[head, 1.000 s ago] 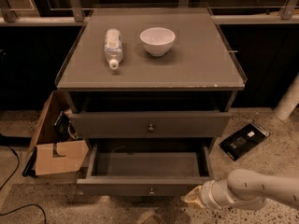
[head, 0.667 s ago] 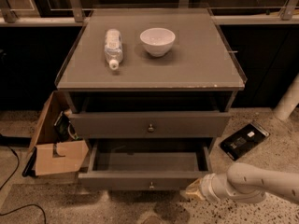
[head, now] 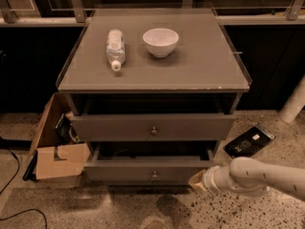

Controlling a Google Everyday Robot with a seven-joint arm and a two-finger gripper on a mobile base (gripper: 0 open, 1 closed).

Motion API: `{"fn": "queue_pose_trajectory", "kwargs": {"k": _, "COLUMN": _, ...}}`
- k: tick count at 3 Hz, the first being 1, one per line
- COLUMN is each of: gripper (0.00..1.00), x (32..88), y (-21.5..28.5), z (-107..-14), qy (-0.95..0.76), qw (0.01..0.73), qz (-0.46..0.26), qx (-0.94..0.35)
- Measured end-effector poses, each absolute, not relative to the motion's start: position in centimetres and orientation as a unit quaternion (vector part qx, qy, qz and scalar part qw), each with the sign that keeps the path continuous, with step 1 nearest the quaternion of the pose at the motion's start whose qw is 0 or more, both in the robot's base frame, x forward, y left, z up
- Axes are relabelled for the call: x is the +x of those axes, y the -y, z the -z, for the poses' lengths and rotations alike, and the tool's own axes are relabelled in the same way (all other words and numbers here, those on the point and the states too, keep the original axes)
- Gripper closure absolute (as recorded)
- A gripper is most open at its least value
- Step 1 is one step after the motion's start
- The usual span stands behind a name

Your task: Close middle drawer

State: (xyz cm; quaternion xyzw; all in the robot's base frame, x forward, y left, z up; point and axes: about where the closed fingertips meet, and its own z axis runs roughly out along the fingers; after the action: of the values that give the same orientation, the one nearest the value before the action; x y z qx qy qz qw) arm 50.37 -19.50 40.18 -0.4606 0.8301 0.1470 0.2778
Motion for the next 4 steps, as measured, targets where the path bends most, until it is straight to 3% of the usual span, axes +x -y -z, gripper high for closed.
{"fn": "queue_pose_trajectory", "kwargs": {"k": 1, "gripper": 1.0, "x": 55.1, "y": 20.6, "z": -41.1, "qy": -0.838, "qw": 0.298, "qz": -0.116, "qx": -0.442}}
{"fn": "queue_pose_trajectory", "kwargs": {"k": 4, "gripper": 1.0, "x": 58.7, "y": 20.9, "z": -41.8, "qy": -0.842, "qw": 0.303, "qz": -0.094, "qx": -0.437}}
